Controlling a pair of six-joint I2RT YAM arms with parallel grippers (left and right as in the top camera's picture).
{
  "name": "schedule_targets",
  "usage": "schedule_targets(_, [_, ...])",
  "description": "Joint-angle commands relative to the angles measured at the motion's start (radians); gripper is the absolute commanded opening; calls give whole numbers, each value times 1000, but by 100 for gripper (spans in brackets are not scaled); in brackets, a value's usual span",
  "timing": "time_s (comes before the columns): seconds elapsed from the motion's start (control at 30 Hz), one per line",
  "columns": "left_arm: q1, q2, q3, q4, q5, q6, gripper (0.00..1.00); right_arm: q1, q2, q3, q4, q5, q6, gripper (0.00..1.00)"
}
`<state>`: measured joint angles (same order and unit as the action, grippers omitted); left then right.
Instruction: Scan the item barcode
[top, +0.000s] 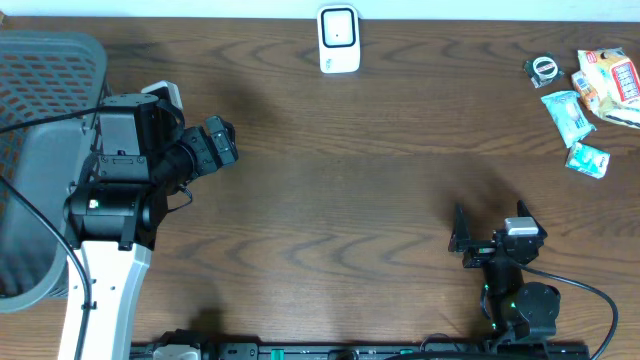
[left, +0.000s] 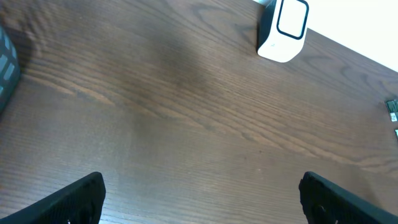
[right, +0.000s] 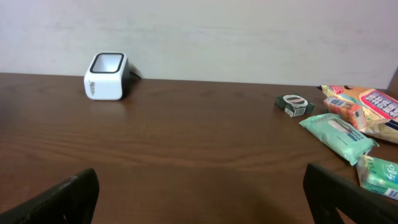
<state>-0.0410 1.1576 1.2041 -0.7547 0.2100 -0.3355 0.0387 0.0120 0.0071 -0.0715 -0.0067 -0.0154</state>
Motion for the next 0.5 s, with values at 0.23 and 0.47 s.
schedule_targets(0.23, [3, -1, 15, 0, -6, 17, 98, 8, -6, -2, -6, -3, -16, 99])
schedule_targets(0.47, [3, -1, 15, 0, -26, 22, 98, 8, -6, -2, -6, -3, -16, 99])
